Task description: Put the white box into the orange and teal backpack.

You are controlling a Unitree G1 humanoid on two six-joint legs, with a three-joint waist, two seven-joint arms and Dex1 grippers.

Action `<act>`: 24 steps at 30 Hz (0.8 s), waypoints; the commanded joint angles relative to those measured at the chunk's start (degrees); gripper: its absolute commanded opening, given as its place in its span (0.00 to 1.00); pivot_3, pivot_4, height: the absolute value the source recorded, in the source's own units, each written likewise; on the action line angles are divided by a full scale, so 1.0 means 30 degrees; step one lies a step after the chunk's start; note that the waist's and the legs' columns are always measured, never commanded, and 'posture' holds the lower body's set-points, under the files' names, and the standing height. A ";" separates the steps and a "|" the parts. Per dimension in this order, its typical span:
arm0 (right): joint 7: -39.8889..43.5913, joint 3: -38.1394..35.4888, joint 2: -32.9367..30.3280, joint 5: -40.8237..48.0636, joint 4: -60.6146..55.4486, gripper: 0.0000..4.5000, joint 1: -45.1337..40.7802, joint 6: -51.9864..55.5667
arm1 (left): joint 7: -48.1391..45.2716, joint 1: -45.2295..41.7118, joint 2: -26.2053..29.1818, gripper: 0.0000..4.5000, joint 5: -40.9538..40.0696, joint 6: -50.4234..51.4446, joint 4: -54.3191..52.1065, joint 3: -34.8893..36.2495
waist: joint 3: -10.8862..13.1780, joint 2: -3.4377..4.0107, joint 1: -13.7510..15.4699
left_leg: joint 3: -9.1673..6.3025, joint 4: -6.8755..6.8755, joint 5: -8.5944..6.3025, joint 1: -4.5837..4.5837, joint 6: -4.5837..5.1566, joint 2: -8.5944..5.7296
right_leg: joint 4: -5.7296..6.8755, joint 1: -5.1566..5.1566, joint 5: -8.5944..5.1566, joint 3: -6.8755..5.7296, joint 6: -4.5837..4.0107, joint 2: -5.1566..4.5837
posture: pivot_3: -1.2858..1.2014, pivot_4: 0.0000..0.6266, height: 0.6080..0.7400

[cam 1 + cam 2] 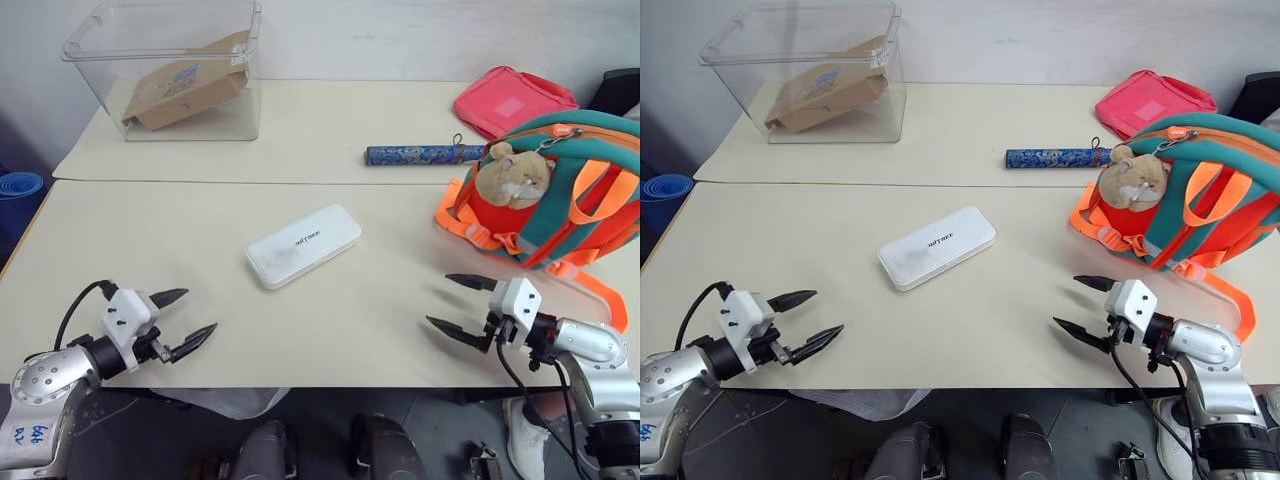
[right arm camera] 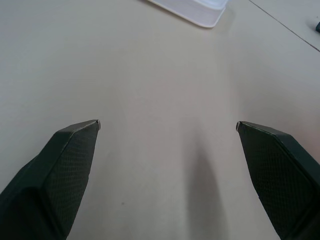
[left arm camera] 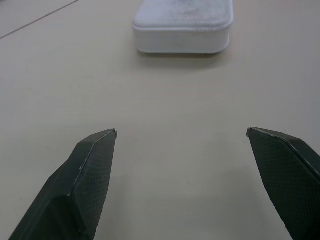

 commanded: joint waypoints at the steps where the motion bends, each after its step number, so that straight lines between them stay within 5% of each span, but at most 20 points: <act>1: 0.0026 -0.0856 -0.0223 0.0551 -0.0253 1.00 0.0170 -0.0367 | -0.0720 0.0134 0.0531 0.96 -0.0358 0.0439 -0.0576 -0.0277 | 0.0000 0.0000 -0.0002 | 0.0000 0.0000 0.0001 0.0000 0.0001 0.0000 | 0.0001 0.0001 0.0000 -0.0001 0.0000 0.0000 | 0.52 0.24 1.00; 4: -0.0244 -0.0831 -0.0114 0.0835 -0.0577 0.96 -0.0125 0.0221 | -0.1272 0.0225 0.0881 0.99 -0.1172 0.1410 -0.0787 -0.0018 | 0.0000 0.0000 -0.0050 | 0.0007 0.0001 0.0001 0.0004 0.0000 0.0002 | 0.0002 0.0000 0.0000 0.0001 0.0000 0.0006 | 0.52 0.24 1.00; 8: -0.1670 0.0228 -0.0126 0.0614 -0.2361 0.71 -0.2233 0.3642 | 0.1049 -0.0821 0.1148 0.96 -0.0949 0.3465 -0.1476 0.0995 | 0.0002 0.0004 -0.0075 | 0.0007 0.0009 0.0008 0.0004 -0.0006 0.0008 | 0.0009 -0.0006 0.0000 0.0020 0.0000 0.0008 | 0.52 0.24 1.00; 12: -0.4857 0.2269 0.0879 -0.2215 -0.2629 0.44 -0.6244 0.7177 | 0.4954 -0.2139 -0.0090 0.76 -0.2096 0.8156 -0.4390 0.0948 | 0.0000 0.0001 -0.0049 | -0.0014 0.0010 0.0022 0.0002 -0.0023 0.0016 | 0.0032 -0.0013 0.0000 0.0015 0.0000 0.0002 | 0.52 0.24 1.00; 18: -1.0212 0.4424 0.4525 -0.5807 -0.0789 0.00 -1.0078 1.0678 | 0.9313 -0.3132 -0.3221 0.36 -0.0495 0.9947 -0.4798 -0.1016 | -0.0028 0.0001 0.0006 | 0.0016 0.0017 0.0026 -0.0065 -0.0032 0.0000 | 0.0192 -0.0125 -0.0006 0.0028 -0.0011 0.0026 | 0.52 0.24 1.00; 24: -1.3006 0.4659 0.7265 -0.6970 0.2821 0.00 -1.2716 1.0744 | 1.1519 -0.4077 -0.5923 0.01 0.0628 1.0170 -0.5122 -0.3351 | -0.0031 -0.0006 -0.0042 | 0.0040 0.0054 0.0077 -0.0134 0.0053 -0.0069 | 0.0191 -0.0153 0.0018 0.0042 0.0032 0.0013 | 0.52 0.24 1.00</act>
